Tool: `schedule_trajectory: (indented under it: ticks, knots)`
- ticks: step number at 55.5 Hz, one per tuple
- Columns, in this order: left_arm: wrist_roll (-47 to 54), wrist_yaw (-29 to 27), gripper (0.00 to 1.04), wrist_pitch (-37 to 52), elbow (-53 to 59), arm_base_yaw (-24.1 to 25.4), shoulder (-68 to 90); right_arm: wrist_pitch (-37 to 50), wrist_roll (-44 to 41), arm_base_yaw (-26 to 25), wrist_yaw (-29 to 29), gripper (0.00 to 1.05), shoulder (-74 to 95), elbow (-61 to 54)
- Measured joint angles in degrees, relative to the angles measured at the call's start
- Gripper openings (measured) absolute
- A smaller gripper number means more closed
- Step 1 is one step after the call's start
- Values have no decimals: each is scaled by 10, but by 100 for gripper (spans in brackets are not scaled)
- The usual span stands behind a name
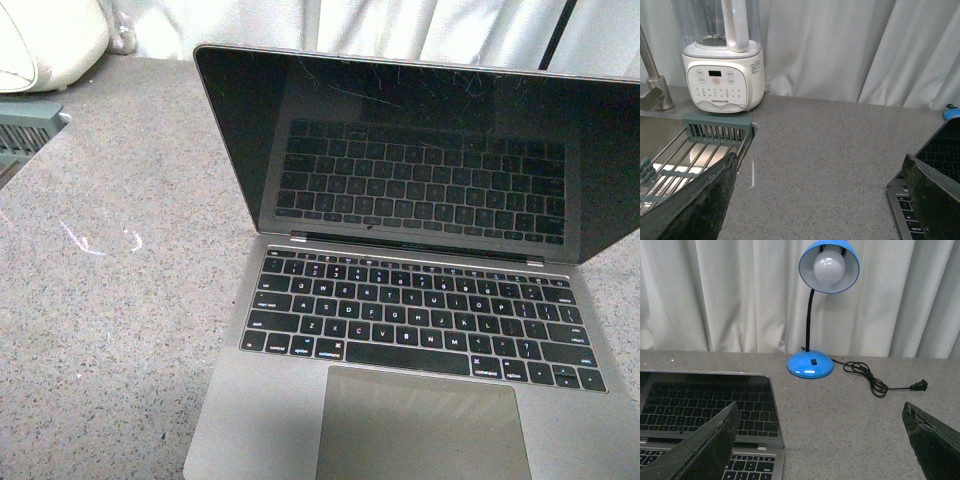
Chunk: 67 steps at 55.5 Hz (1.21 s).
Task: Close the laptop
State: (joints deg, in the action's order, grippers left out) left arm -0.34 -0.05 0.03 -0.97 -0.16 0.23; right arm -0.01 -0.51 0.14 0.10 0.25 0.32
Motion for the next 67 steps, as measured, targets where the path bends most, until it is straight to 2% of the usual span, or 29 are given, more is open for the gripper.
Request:
schedule_trajectory:
  ticks: [67]
  knots:
    - [0, 0, 98, 0, 0, 0, 0, 0, 0, 0, 0, 96, 0, 0]
